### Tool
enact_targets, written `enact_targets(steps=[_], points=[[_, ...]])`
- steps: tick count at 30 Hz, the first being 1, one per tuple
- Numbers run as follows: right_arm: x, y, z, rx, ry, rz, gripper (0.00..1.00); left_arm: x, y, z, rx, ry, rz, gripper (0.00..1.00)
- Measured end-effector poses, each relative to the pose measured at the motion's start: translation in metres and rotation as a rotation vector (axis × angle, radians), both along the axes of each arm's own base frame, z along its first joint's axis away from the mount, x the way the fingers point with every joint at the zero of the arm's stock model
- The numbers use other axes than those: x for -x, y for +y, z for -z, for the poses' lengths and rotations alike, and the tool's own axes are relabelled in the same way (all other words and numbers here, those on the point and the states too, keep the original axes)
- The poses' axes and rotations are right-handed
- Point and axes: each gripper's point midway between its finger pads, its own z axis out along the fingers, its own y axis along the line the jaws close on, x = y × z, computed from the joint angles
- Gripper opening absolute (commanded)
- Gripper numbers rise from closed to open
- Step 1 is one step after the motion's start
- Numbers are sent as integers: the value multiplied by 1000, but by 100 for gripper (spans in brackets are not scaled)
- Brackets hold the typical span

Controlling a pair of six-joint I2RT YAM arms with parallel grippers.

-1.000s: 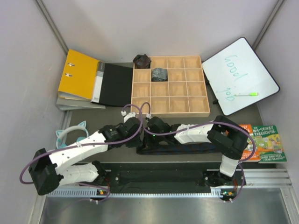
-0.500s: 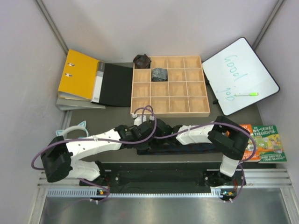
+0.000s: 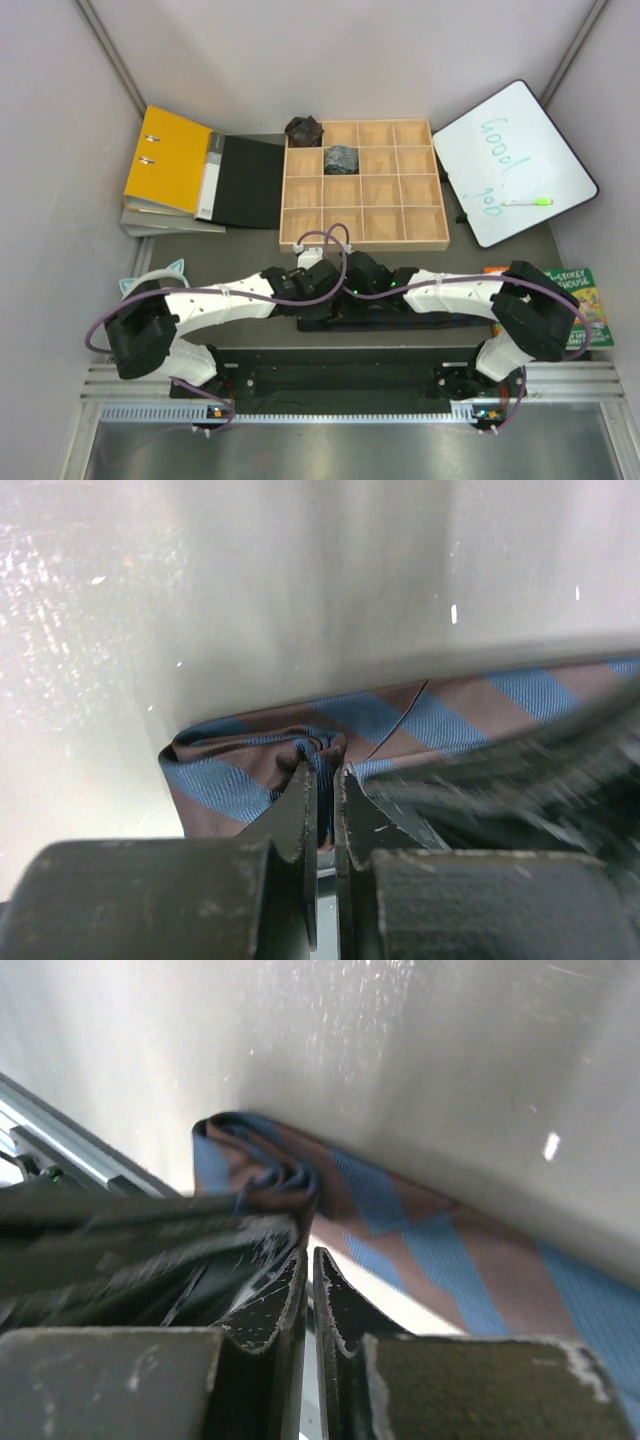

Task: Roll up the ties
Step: Roll the tie at the center of the board.

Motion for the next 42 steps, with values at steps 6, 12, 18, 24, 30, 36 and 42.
enact_targets(steps=[6, 12, 18, 24, 30, 36, 42], points=[[4, -23, -9, 32, -22, 23, 11, -5, -8, 2, 1, -2, 2, 0], [11, -55, -7, 69, -23, 54, 12, -8, -15, 1, -24, -9, 19, 6], [8, -69, -25, 36, -66, 82, 14, -11, -8, 7, -118, -5, 25, 8], [8, -81, -27, 52, -69, 104, 14, -9, -3, 12, -205, 5, 54, 8], [8, -85, -25, 72, -62, 112, 15, -3, 7, 15, -268, 20, 76, 15], [8, -86, -24, 74, -62, 111, 15, -1, 14, 15, -300, 23, 80, 32], [8, -86, -25, 77, -65, 106, 15, 4, 15, 15, -314, 30, 104, 50]])
